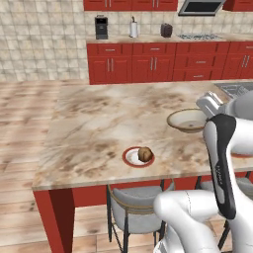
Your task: Take the smaller bowl and place it next to the appetizer plate on the dining counter , and place the larger bowl next to the plate with cooked food.
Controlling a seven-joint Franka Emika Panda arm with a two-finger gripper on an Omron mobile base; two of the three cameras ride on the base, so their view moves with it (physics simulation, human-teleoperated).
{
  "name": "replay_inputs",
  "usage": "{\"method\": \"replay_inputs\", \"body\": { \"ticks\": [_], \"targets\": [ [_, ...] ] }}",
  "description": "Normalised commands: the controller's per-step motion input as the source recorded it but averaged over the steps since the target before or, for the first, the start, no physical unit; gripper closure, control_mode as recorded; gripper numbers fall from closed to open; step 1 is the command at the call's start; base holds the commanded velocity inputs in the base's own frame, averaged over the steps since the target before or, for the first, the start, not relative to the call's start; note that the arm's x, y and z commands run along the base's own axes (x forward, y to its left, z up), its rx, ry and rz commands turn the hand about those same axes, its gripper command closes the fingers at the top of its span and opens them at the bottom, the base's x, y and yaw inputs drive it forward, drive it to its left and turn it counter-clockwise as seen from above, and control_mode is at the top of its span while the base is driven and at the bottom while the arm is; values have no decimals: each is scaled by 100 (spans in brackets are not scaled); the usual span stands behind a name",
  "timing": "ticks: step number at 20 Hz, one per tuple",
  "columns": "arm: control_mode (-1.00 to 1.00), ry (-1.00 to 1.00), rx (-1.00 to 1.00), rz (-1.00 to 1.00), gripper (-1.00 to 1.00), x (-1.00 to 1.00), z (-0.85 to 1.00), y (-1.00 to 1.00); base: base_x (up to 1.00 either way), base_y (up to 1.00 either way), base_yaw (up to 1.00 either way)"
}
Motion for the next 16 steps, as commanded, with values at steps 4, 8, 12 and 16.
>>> {"method": "replay_inputs", "body": {
  "ticks": [4, 8, 12, 16],
  "targets": [
    [-100, 5, 0, 0, 100, 8, -41, -16, 0, 0, 0],
    [-100, 3, 0, 0, 100, 15, -46, -16, 0, 0, 0],
    [-100, 4, 0, 0, 100, 20, -50, -1, 0, 0, 0],
    [-100, 2, 0, 0, 100, 24, -54, -5, 0, 0, 0]
  ]
}}
